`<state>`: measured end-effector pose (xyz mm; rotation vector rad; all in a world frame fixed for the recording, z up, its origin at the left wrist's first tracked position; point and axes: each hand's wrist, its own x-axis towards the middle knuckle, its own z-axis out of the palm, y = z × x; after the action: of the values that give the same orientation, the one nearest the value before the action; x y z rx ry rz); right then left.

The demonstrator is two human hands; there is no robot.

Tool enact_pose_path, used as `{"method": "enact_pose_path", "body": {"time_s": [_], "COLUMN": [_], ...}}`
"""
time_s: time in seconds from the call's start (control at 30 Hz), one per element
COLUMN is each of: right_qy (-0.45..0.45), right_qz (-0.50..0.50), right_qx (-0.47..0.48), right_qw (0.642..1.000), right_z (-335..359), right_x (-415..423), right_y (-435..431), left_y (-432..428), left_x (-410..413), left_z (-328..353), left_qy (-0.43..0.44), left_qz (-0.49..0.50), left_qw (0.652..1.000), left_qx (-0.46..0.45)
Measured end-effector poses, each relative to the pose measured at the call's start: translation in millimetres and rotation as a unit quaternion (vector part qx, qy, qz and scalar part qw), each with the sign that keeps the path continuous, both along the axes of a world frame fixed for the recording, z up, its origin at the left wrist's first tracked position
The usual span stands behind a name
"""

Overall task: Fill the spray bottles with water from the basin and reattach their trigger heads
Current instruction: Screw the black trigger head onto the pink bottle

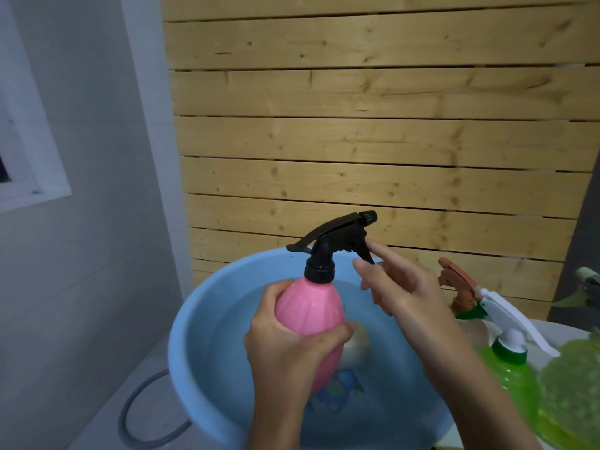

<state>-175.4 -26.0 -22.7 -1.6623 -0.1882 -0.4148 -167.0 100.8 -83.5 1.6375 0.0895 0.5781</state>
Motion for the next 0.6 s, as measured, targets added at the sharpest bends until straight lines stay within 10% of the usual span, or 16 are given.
{"method": "enact_pose_path", "body": {"time_s": [0.2,0.6], "right_qy": [-0.077,-0.038], "right_qz": [-0.091,0.176], "right_qx": [-0.043,-0.044], "right_qw": [0.992,0.983], "right_z": [-1.5,-2.1], "right_x": [0.9,-5.1], "right_y": [2.0,3.1], "left_y": [-0.4,-1.6], "left_x": [-0.3,-1.1], "left_z": [1.2,1.3], "left_qy": [0.003,0.014], "left_qz": [0.011,-0.007], "left_qw": [1.0,1.0], "left_qx": [0.004,-0.018]}}
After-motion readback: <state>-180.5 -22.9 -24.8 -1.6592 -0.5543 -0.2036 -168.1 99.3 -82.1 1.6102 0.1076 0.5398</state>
